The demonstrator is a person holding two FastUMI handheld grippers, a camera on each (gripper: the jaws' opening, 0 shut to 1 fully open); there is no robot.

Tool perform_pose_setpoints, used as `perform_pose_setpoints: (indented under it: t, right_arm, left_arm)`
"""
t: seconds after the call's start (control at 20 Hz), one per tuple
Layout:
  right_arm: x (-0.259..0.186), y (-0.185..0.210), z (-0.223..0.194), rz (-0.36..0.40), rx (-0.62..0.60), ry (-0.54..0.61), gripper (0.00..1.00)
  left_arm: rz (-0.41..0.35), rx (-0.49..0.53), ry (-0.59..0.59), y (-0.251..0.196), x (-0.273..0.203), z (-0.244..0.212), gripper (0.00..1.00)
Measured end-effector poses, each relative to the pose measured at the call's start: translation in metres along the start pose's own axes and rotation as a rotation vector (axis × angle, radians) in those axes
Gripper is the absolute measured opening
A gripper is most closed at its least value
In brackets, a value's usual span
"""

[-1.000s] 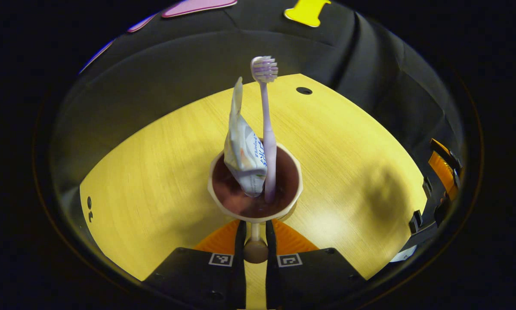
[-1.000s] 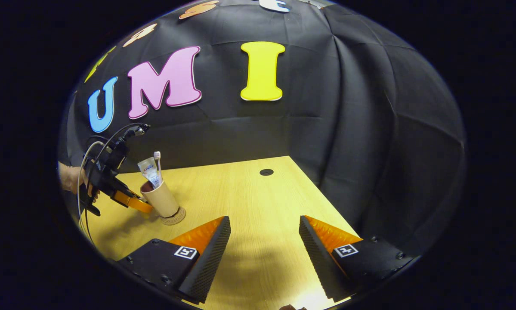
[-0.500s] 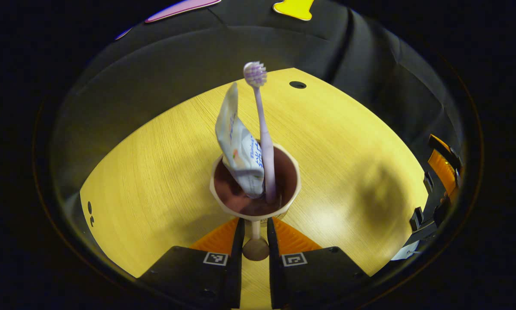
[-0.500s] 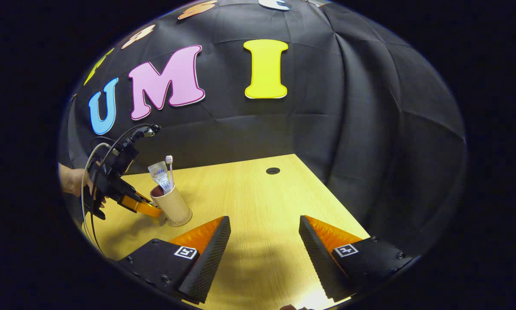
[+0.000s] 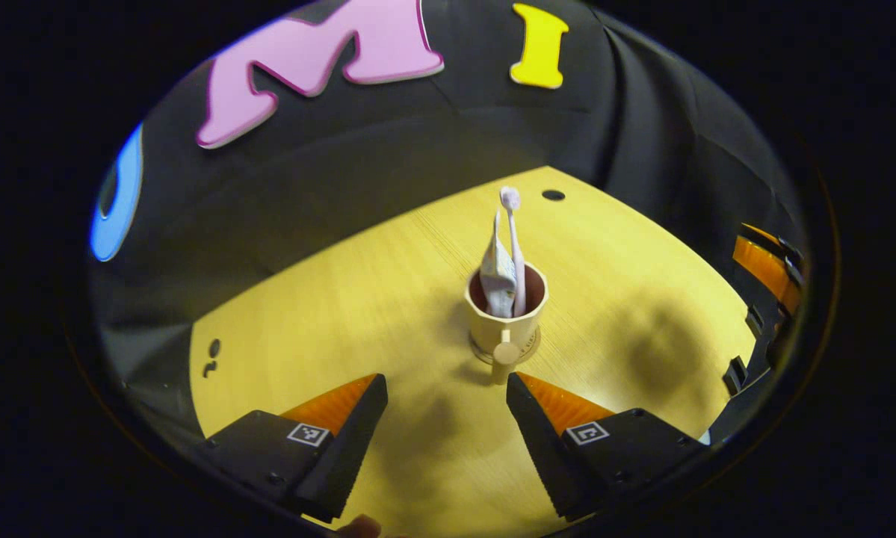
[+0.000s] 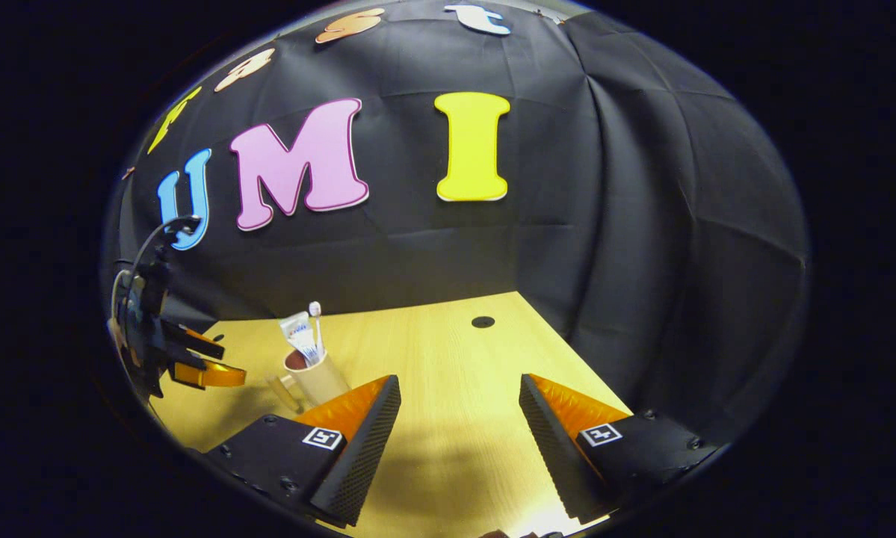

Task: Put the toothbrush and toothpaste on the desktop into the cup, then pick up the cup and place it on the coaster on the desktop.

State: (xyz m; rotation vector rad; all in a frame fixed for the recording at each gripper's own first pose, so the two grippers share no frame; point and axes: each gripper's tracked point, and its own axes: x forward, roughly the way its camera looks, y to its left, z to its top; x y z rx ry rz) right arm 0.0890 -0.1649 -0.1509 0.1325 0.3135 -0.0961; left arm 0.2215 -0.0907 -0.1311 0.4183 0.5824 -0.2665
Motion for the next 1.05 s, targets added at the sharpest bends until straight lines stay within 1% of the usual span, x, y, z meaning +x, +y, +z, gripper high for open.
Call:
perform_pose_setpoints:
  t: [0.1, 0.2, 0.35, 0.45, 0.55, 0.65, 0.75, 0.8, 0.95, 1.05]
  right_arm:
    - [-0.015, 0.007, 0.018, -0.009, -0.015, -0.033, 0.98]
    - [-0.031, 0.015, 0.035, -0.009, -0.037, -0.063, 0.98]
    - [-0.061, 0.032, 0.055, -0.001, -0.08, -0.104, 0.98]
    - [-0.082, 0.042, 0.066, 0.001, -0.131, -0.142, 0.98]
    - [-0.103, 0.059, 0.076, 0.024, -0.153, -0.174, 0.99]
    - [-0.126, 0.079, 0.079, 0.054, -0.143, -0.194, 0.99]
    - [-0.15, 0.094, 0.076, 0.061, -0.143, -0.224, 0.99]
    - [-0.16, 0.103, 0.072, 0.072, -0.146, -0.231, 0.99]
    - [-0.187, 0.142, 0.054, 0.147, -0.146, -0.219, 0.99]
    - [-0.199, 0.16, 0.042, 0.192, -0.161, -0.205, 0.99]
  left_arm:
    - [0.026, -0.036, -0.098, 0.006, -0.041, 0.006, 0.99]
    - [0.048, -0.078, -0.172, 0.012, -0.087, 0.008, 0.99]
    - [0.12, -0.118, -0.338, 0.032, -0.155, 0.017, 0.99]
    - [0.16, -0.153, -0.399, 0.039, -0.194, 0.003, 0.99]
    - [0.196, -0.188, -0.442, 0.048, -0.23, -0.017, 0.98]
    - [0.232, -0.229, -0.47, 0.052, -0.26, -0.042, 0.98]
    - [0.27, -0.273, -0.505, 0.054, -0.285, -0.067, 0.98]
    - [0.279, -0.281, -0.525, 0.051, -0.294, -0.079, 0.99]
    - [0.309, -0.288, -0.548, 0.038, -0.317, -0.11, 0.99]
    - [0.288, -0.331, -0.545, 0.017, -0.314, -0.122, 0.99]
